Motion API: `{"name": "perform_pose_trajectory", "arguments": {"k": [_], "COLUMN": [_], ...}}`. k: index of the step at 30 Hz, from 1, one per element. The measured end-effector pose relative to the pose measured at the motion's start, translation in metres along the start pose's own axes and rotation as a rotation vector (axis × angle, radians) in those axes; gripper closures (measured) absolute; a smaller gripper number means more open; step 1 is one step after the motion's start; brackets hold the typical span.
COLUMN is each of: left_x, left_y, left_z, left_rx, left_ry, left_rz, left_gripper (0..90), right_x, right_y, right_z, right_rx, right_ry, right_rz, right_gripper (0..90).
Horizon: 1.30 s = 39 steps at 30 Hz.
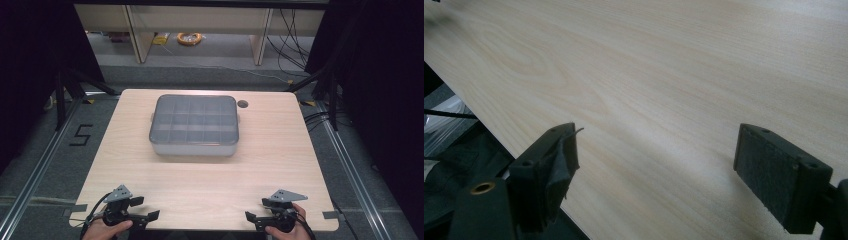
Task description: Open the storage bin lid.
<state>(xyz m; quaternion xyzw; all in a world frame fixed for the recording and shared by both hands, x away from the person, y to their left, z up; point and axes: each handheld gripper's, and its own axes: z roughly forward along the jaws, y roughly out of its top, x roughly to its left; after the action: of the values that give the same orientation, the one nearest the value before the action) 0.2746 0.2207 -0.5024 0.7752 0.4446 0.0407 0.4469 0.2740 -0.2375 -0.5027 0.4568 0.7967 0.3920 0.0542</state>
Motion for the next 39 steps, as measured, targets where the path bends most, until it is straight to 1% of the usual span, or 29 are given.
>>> {"name": "perform_pose_trajectory", "arguments": {"k": [1,2,3,4,6,8,9,10,11,13,16,18,21,22,24,25,26,27,29,30,31,32,33,34,35,36,37,38,39], "left_x": [0.000,-0.001,-0.001,-0.001,-0.001,0.000,0.000,0.000,0.000,0.000,0.001,0.001,0.002,0.002,0.003,0.003,0.004,0.006,0.007,0.009,0.009,0.009,0.009,0.010,0.011,0.011,0.012,0.013,0.014], "left_y": [0.000,0.000,0.000,0.000,0.000,0.000,0.000,0.000,0.000,0.001,0.001,0.002,0.003,0.004,0.006,0.006,0.007,0.008,0.007,0.008,0.008,0.009,0.010,0.010,0.012,0.012,0.014,0.015,0.017], "left_z": [0.000,0.000,0.000,0.000,0.000,0.000,0.000,0.000,0.000,-0.001,-0.001,-0.001,0.000,0.000,0.000,0.000,0.001,0.001,0.002,0.004,0.004,0.004,0.005,0.005,0.006,0.006,0.006,0.006,0.007], "left_rx": [0.000,0.000,0.004,0.005,0.000,-0.002,-0.002,-0.005,-0.003,-0.003,-0.009,-0.017,-0.021,-0.029,-0.034,-0.034,-0.041,-0.041,-0.038,-0.034,-0.034,-0.037,-0.040,-0.043,-0.047,-0.047,-0.049,-0.052,-0.057], "left_ry": [0.000,0.000,0.000,0.000,0.001,-0.001,-0.001,0.002,0.003,0.006,0.006,0.000,-0.004,-0.014,-0.014,-0.014,-0.016,-0.003,0.004,-0.003,-0.003,-0.004,0.003,0.005,0.005,0.005,0.015,0.017,0.017], "left_rz": [0.000,-0.001,0.000,0.000,-0.001,0.000,0.000,-0.001,0.000,-0.001,-0.003,-0.018,-0.029,-0.043,-0.045,-0.045,-0.048,-0.047,-0.049,-0.066,-0.066,-0.066,-0.061,-0.054,-0.064,-0.064,-0.057,-0.057,-0.059], "left_gripper": [15.1,15.1,15.0,15.0,15.0,15.0,15.0,15.0,15.1,15.0,15.1,15.0,15.0,15.1,15.0,15.1,15.1,15.0,15.0,15.1,15.1,15.1,15.1,15.1,15.0,15.1,15.0,15.1,15.0], "right_x": [0.001,0.001,0.001,0.000,0.000,0.001,-0.001,0.000,-0.003,-0.004,-0.004,-0.005,-0.005,-0.005,-0.006,-0.006,-0.008,-0.009,-0.010,-0.011,-0.014,-0.011,-0.013,-0.016,-0.017,-0.016,-0.018,-0.019,-0.016], "right_y": [0.000,0.000,0.000,0.000,0.000,0.000,0.000,0.001,0.001,0.001,0.002,0.002,0.003,0.004,0.006,0.006,0.008,0.009,0.010,0.014,0.015,0.016,0.018,0.021,0.023,0.025,0.027,0.028,0.030], "right_z": [0.000,0.000,0.000,0.000,0.001,0.001,0.002,0.001,0.001,0.001,0.001,0.001,0.001,0.002,0.004,0.004,0.005,0.006,0.007,0.007,0.009,0.008,0.010,0.009,0.011,0.011,0.011,0.013,0.013], "right_rx": [0.003,0.003,0.001,-0.006,-0.015,-0.009,-0.007,0.002,-0.003,-0.016,-0.042,-0.045,-0.039,-0.060,-0.066,-0.066,-0.085,-0.096,-0.109,-0.113,-0.130,-0.128,-0.133,-0.135,-0.142,-0.141,-0.150,-0.142,-0.130], "right_ry": [0.008,0.008,-0.009,-0.005,0.003,0.011,-0.005,-0.004,-0.003,-0.004,0.004,0.020,0.019,0.037,0.068,0.068,0.081,0.099,0.097,0.087,0.092,0.100,0.103,0.088,0.082,0.091,0.082,0.073,0.083], "right_rz": [0.021,0.021,0.002,-0.007,0.000,0.010,-0.011,0.006,-0.019,-0.022,-0.008,0.000,0.002,0.015,0.036,0.036,0.050,0.063,0.060,0.053,0.051,0.104,0.100,0.058,0.052,0.072,0.052,0.054,0.103], "right_gripper": [18.8,18.8,18.8,18.8,18.9,19.2,19.3,19.3,19.4,19.6,20.1,20.7,20.7,20.6,20.5,20.5,19.8,19.3,19.0,18.0,17.7,17.7,17.7,17.6,17.7,17.7,17.7,17.8,17.7]}}
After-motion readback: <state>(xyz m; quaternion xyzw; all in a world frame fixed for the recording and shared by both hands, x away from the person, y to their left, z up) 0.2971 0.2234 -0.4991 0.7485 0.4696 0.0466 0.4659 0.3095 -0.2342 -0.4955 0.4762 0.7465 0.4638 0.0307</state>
